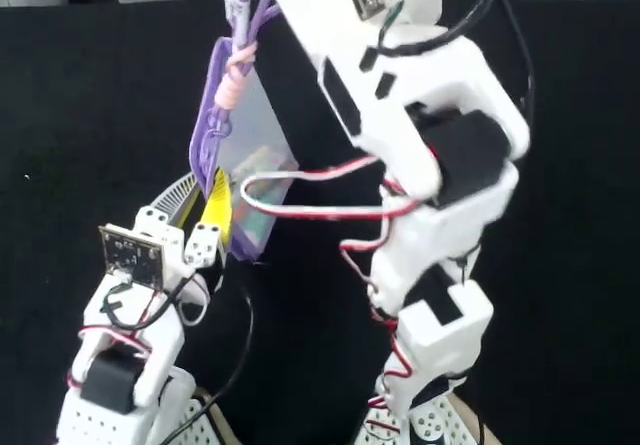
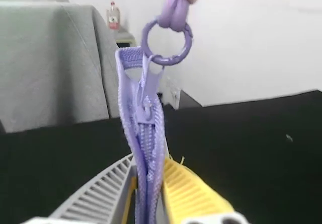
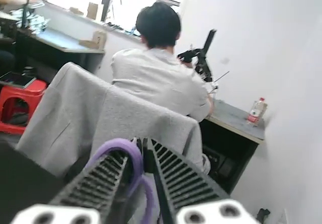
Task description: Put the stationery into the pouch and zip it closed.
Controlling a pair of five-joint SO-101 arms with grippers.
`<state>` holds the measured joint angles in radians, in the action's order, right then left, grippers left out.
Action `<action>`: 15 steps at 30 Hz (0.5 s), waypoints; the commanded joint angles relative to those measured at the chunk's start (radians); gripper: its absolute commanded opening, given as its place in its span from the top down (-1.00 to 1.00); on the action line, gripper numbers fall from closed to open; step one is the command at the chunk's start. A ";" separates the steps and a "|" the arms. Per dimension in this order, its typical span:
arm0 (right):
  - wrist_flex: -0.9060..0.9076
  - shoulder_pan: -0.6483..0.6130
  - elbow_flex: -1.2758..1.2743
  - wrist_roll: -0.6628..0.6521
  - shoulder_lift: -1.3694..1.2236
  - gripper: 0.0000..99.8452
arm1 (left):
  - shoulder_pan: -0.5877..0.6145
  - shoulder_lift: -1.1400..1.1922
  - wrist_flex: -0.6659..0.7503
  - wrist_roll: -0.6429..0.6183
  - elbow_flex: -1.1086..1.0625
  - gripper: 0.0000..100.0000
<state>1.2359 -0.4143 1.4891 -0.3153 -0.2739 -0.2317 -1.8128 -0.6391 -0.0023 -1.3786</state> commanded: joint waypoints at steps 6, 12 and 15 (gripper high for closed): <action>-0.311 0.147 0.019 0.008 -0.180 0.98 | -0.005 -0.008 -0.215 0.011 0.248 0.94; -0.397 0.250 0.021 0.009 -0.283 0.98 | 0.001 -0.008 -0.216 0.011 0.275 0.94; -0.400 0.288 0.021 0.009 -0.298 0.98 | 0.001 -0.008 -0.216 0.011 0.321 0.94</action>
<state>0.8815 -0.2117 1.4876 -0.3153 -0.5808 -0.2332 -1.8082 -0.8508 0.0023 -1.1638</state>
